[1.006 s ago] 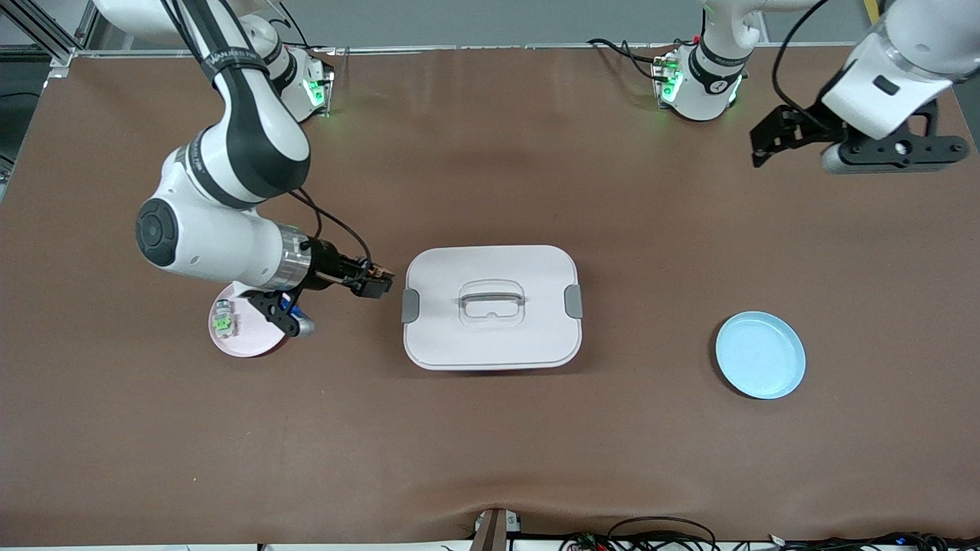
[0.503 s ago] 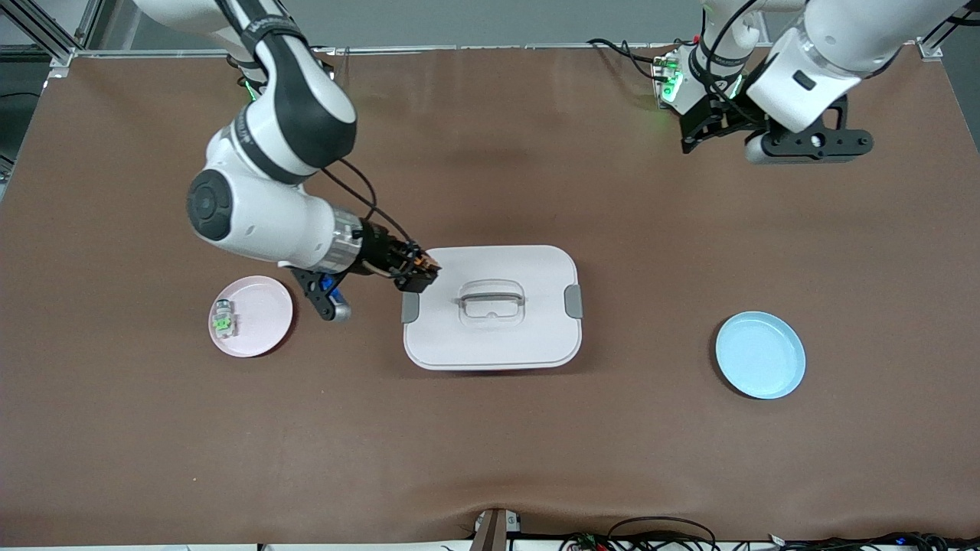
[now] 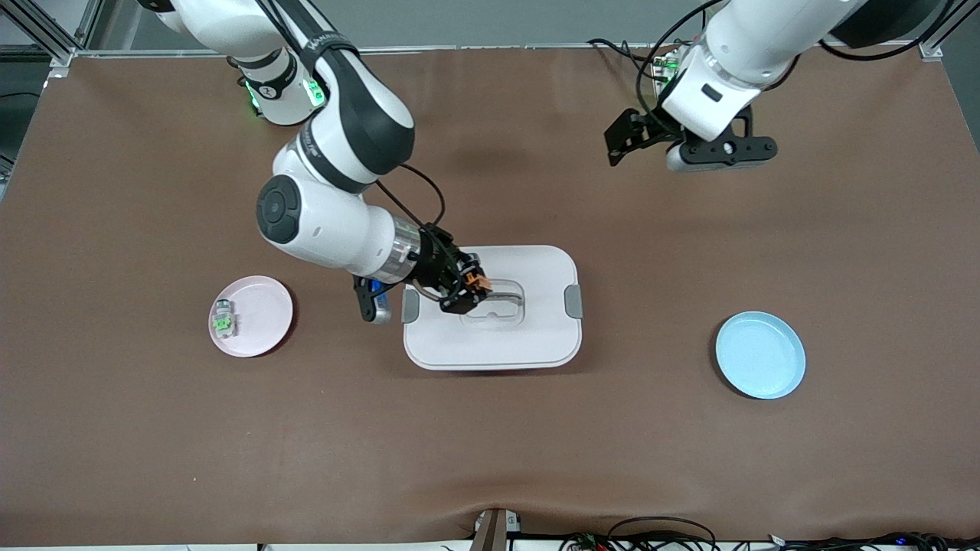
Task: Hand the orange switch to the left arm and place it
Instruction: 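Lift the switch with the right gripper over the white box, then hold the switch above the box while the left gripper grasps it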
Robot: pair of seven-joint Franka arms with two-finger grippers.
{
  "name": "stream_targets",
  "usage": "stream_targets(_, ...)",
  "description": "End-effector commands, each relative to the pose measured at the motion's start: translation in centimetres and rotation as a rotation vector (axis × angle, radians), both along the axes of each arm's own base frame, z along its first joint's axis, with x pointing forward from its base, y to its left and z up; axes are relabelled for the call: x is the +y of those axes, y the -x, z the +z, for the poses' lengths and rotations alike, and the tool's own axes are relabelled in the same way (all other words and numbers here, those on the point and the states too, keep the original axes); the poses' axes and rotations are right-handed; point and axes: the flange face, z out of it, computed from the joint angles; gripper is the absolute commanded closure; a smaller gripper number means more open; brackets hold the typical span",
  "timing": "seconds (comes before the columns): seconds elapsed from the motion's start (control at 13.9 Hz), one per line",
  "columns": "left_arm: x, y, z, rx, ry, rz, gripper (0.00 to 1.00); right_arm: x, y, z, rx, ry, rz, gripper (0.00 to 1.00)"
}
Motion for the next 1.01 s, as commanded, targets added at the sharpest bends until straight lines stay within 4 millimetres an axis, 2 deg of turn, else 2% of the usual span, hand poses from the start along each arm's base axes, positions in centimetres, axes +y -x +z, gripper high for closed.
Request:
stream_targets(0.0,-0.3,2.1,-2.6,-0.06,0.085,0.097,0.0,3.2,1.3,1.0,0.021,-0.031,-0.047,1.0)
stream_targets(0.14,-0.8,2.2,-4.0,-0.078,0.14,0.134,0.0,4.6,2.3,1.3,0.042,-0.032,-0.061,1.0)
stream_targets(0.29,-0.6,1.7,-4.5,-0.073,0.167,0.136,0.0,6.2,3.5,1.8,0.054,-0.036,-0.061,1.0)
stream_targets(0.43,-0.1,1.5,-5.5,-0.088,0.181,0.084,0.0,7.0,4.2,1.7,0.062,-0.035,-0.053,1.0)
stream_targets(0.65,0.8,1.1,-7.0,-0.073,0.33,0.082,0.0,8.7,5.4,0.9,0.108,-0.063,-0.049,1.0)
stream_targets(0.79,2.3,0.3,-7.7,-0.083,0.375,0.068,0.0,9.8,6.0,0.3,0.124,-0.067,-0.039,1.0)
stream_targets(0.93,2.5,-0.1,-8.3,-0.069,0.434,0.069,0.0,11.0,6.5,0.2,0.139,-0.081,-0.033,1.0)
